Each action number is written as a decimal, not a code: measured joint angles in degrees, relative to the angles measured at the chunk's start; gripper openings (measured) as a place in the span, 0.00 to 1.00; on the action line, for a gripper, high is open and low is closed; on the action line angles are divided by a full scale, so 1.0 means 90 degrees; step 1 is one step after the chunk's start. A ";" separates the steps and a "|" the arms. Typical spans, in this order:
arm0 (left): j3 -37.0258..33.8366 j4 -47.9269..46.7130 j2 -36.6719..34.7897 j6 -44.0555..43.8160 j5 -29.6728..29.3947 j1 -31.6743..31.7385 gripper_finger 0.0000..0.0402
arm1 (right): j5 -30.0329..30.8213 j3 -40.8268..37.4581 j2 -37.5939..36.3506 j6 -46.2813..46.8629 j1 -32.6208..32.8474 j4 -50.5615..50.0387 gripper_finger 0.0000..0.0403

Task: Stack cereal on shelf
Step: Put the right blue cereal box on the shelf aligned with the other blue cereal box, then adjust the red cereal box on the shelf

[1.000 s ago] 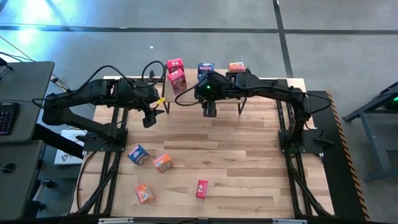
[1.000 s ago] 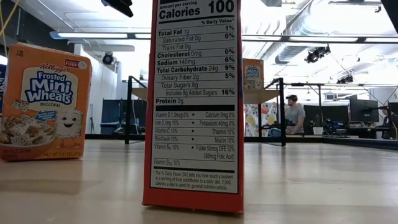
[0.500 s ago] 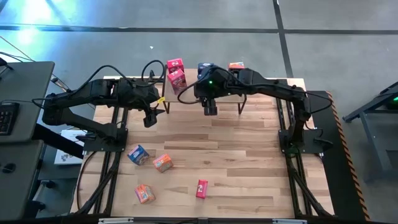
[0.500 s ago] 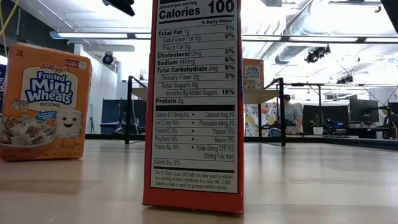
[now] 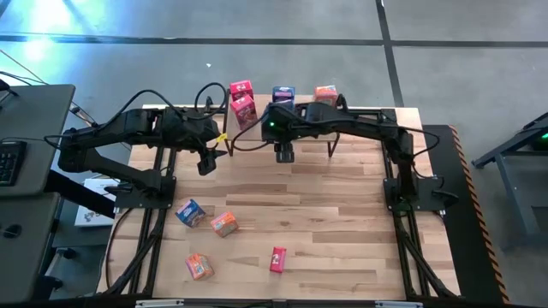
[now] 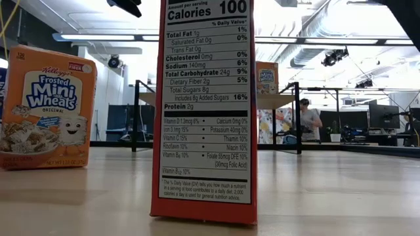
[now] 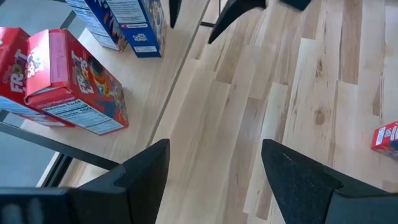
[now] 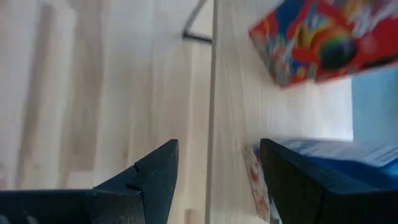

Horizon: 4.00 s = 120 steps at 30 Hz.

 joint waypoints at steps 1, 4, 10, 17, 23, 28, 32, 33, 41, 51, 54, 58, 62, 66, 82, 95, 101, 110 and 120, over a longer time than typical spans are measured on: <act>0.0000 0.0001 0.0000 0.0008 0.0000 0.0000 0.61 | 0.0050 -0.0001 0.0057 0.0024 0.0000 -0.0027 0.54; 0.0000 0.0001 0.0000 0.0128 0.0000 0.0000 0.61 | 0.0282 -0.0001 0.0210 0.0106 -0.0001 -0.0080 0.54; 0.0000 -0.0002 0.0000 0.0153 0.0000 0.0000 0.61 | 0.0627 -0.0001 0.0363 0.0346 0.0000 -0.0080 0.54; 0.0000 0.0001 0.0000 0.0155 0.0000 0.0000 0.61 | 0.0870 -0.0001 0.0363 0.0604 0.0000 -0.0025 0.54; 0.0000 0.0000 0.0000 0.0160 0.0000 0.0000 0.61 | 0.1070 -0.0003 0.0431 0.0656 0.0000 0.0054 0.54; 0.0000 -0.0001 0.0000 0.0160 0.0000 0.0000 0.61 | 0.1198 -0.0003 0.0560 0.0677 -0.0002 0.0149 0.54; 0.0000 -0.0001 0.0000 0.0163 0.0000 0.0000 0.61 | 0.1326 -0.0003 0.0569 0.0704 -0.0002 0.0173 0.54; 0.0000 -0.0002 0.0000 0.0164 0.0000 0.0000 0.61 | 0.1330 -0.0003 0.0569 0.0724 -0.0002 0.0189 0.54; 0.0000 -0.0001 0.0000 0.0168 0.0000 0.0000 0.61 | 0.1482 -0.0003 0.0569 0.0894 -0.0028 0.0217 0.54; 0.0000 -0.0001 0.0000 0.0165 0.0000 0.0000 0.61 | 0.1406 -0.0003 0.0519 0.0750 0.0040 0.0221 0.54; 0.0000 -0.0001 0.0000 0.0164 0.0000 0.0000 0.61 | 0.1460 -0.0003 0.0366 0.0665 0.0101 0.0233 0.54; 0.0000 0.0003 0.0000 0.0161 0.0000 0.0000 0.61 | 0.1587 -0.0003 0.0083 0.0650 0.0146 0.0295 0.54; -0.0001 0.0026 0.0058 0.0168 -0.0001 0.0000 0.61 | 0.1636 -0.0003 -0.0292 0.0648 0.0134 0.0455 0.54; 0.0000 0.0057 0.0047 0.0165 -0.0002 0.0000 0.61 | 0.1763 -0.0003 -0.0684 0.0648 0.0124 0.0632 0.54; -0.1486 0.2169 -0.0292 0.0443 -0.0097 0.0004 0.61 | 0.2176 -0.0001 -0.1947 0.0532 0.0124 0.1110 0.54; -0.2794 0.4113 -0.0258 0.0595 -0.0399 0.0387 0.61 | 0.2171 -0.0001 -0.2085 0.0351 0.0121 0.1076 0.54; -0.3317 0.4906 -0.0257 0.0430 -0.0398 0.0744 0.61 | 0.2172 -0.0001 -0.2080 0.0344 0.0121 0.1228 0.54; -0.3813 0.5590 -0.0255 0.0316 -0.0392 0.1242 0.61 | 0.2174 0.0001 -0.2080 0.0365 0.0121 0.1306 0.54; -0.4161 0.6044 -0.0136 0.0151 -0.0049 0.1590 0.61 | 0.2172 0.0002 -0.2080 0.0384 0.0077 0.1312 0.54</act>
